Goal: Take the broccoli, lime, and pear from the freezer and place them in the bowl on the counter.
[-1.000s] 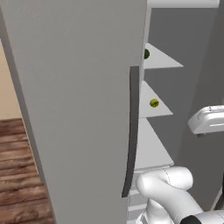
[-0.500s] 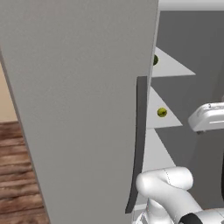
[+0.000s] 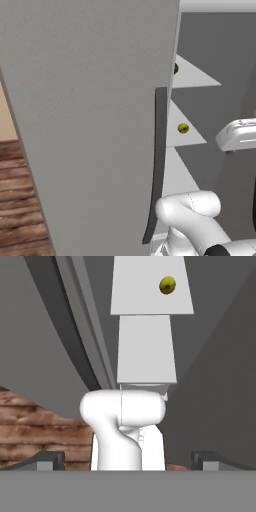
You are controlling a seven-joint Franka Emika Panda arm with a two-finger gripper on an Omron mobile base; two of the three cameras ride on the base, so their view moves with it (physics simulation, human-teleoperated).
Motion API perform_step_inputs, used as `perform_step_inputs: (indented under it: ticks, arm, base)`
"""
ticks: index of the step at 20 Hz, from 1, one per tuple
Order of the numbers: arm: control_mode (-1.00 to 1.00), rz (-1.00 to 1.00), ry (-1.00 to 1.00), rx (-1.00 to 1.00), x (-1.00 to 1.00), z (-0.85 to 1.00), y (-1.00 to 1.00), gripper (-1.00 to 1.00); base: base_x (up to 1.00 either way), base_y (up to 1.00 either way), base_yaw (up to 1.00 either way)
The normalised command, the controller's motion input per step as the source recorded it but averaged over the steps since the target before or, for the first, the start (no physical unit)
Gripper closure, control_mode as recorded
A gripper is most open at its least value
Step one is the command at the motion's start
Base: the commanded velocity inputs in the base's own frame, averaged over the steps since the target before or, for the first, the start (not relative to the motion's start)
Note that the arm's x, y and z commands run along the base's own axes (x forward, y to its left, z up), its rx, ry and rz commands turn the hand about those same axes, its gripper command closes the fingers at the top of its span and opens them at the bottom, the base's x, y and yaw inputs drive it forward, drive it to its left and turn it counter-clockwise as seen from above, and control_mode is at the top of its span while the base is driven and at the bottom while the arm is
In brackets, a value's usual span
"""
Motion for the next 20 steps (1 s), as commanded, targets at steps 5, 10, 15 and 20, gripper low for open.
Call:
perform_step_inputs:
  ticks: [5,10,15,20]
  arm:
    - [1.00,0.00,0.00,0.00,0.00,0.00,0.00,-1.00]
    - [-1.00,0.00,0.00,0.00,0.01,0.00,0.00,-1.00]
    - [-1.00,0.04,-0.13,0.00,0.03,0.00,-0.19,-1.00]
    - [-1.00,0.03,-0.25,0.01,0.00,0.01,-0.26,-1.00]
  base:
    - [0.00,-0.67,-0.10]
    - [0.00,0.00,0.00]
    - [0.00,0.00,0.00]
    - [0.00,0.00,0.00]
